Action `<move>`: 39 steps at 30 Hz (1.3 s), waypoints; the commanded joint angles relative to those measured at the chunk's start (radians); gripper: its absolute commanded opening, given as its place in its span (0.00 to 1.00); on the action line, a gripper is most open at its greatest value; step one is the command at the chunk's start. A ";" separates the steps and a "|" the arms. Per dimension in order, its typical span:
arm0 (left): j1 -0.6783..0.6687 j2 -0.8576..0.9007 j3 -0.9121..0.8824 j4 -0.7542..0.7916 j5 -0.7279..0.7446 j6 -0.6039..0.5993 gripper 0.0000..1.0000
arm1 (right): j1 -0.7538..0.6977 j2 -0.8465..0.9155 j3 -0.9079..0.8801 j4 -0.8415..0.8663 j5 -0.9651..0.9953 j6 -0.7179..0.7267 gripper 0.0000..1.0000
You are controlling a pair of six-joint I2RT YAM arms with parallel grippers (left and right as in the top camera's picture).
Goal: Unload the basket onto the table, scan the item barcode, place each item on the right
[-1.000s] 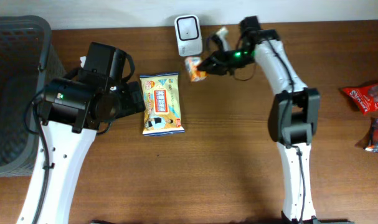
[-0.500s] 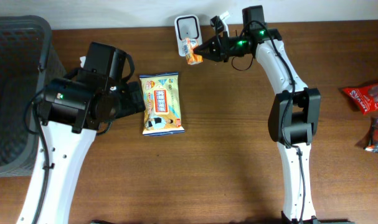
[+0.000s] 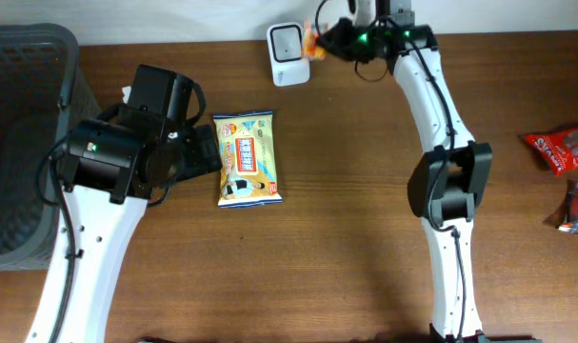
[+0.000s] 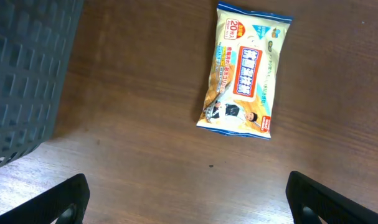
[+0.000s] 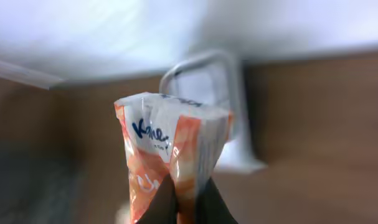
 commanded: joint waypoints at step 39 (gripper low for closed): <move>0.000 -0.006 0.004 0.002 0.000 0.009 0.99 | -0.776 -0.111 -0.149 -0.648 0.912 -0.058 0.99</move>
